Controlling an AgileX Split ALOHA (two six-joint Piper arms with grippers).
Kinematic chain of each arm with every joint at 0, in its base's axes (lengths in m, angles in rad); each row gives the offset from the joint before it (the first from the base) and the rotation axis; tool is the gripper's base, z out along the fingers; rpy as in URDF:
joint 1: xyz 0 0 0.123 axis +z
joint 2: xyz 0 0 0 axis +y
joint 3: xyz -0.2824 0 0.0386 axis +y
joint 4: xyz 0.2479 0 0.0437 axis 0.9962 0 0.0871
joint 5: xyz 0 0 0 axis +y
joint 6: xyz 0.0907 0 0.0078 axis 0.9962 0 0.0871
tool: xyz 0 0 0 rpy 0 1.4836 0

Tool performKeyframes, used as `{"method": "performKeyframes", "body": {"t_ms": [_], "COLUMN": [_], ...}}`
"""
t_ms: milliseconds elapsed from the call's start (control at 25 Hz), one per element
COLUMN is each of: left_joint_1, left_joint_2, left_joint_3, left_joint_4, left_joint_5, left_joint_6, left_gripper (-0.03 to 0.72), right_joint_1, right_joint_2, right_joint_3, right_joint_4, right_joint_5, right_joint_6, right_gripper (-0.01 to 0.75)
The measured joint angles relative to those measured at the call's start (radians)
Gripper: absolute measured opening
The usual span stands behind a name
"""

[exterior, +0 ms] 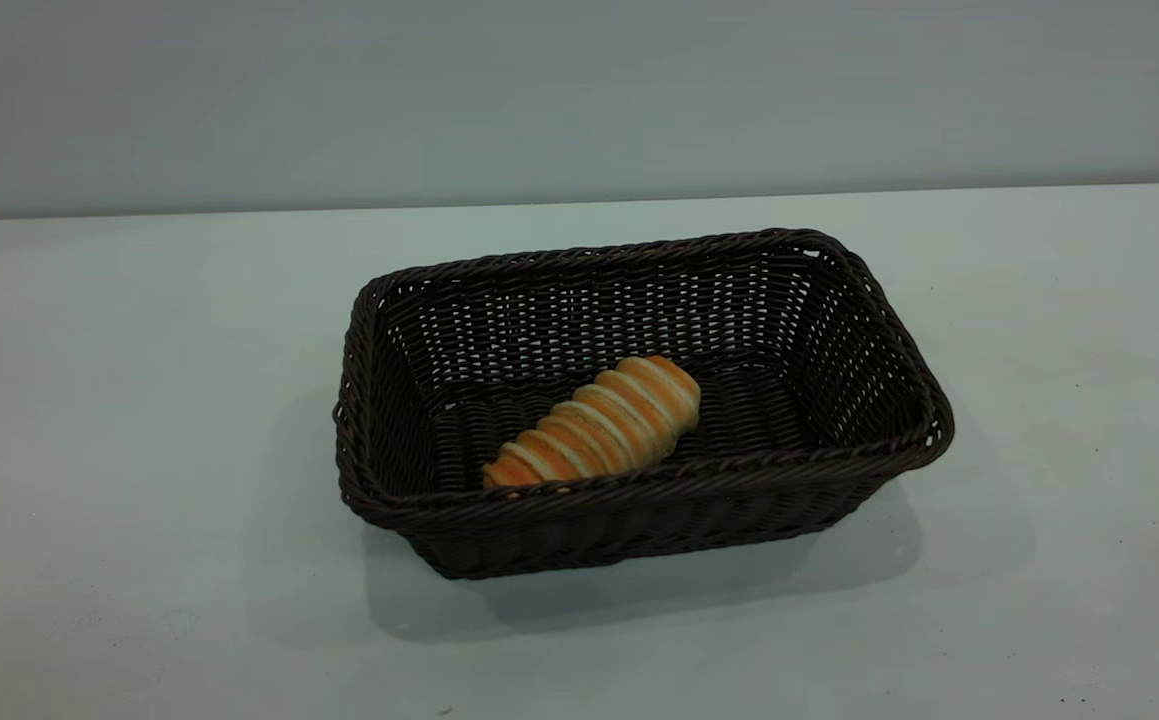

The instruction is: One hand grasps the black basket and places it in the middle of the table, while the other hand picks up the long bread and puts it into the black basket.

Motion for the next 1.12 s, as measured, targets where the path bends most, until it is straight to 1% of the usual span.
{"method": "performKeyframes", "body": {"t_ms": [80,160,200,320,400,440,480,560,760,1120], "left_joint_1": [0.043,0.141,0.191,0.381,0.479,0.516,0.537,0.561,0.563,0.563], "left_joint_2": [0.0,0.0,0.0,-0.01,-0.035,-0.057,-0.084,-0.147,-0.322,-0.33], "left_joint_3": [0.0,0.0,0.0,0.0,0.0,0.0,0.0,0.0,0.0,0.0], "left_joint_4": [0.0,0.0,0.0,0.0,0.0,0.0,0.0,0.0,0.0,0.0], "left_joint_5": [0.0,0.0,0.0,0.0,0.0,0.0,0.0,0.002,0.012,0.019], "left_joint_6": [0.0,0.0,0.0,0.0,0.0,0.0,0.0,0.0,0.0,0.0], "left_gripper": [0.591,0.591,0.591,0.591,0.591,0.591,0.591,0.591,0.591,0.591], "right_joint_1": [-0.061,-0.09,-0.093,-0.094,-0.094,-0.094,-0.094,-0.094,-0.094,-0.094], "right_joint_2": [0.0,0.0,0.0,0.0,0.0,0.0,0.0,0.0,0.0,0.0], "right_joint_3": [0.0,0.0,0.0,0.0,0.0,0.0,0.0,0.0,0.0,0.0], "right_joint_4": [0.0,0.0,0.0,0.001,0.001,0.002,0.002,0.002,0.003,0.003], "right_joint_5": [0.0,0.0,0.0,0.001,0.001,0.001,0.001,0.001,0.001,0.001], "right_joint_6": [0.0,0.0,0.0,0.0,0.0,0.0,0.0,0.0,0.0,0.0], "right_gripper": [0.423,0.415,0.411,0.402,0.396,0.392,0.388,0.382,0.363,0.314]}}
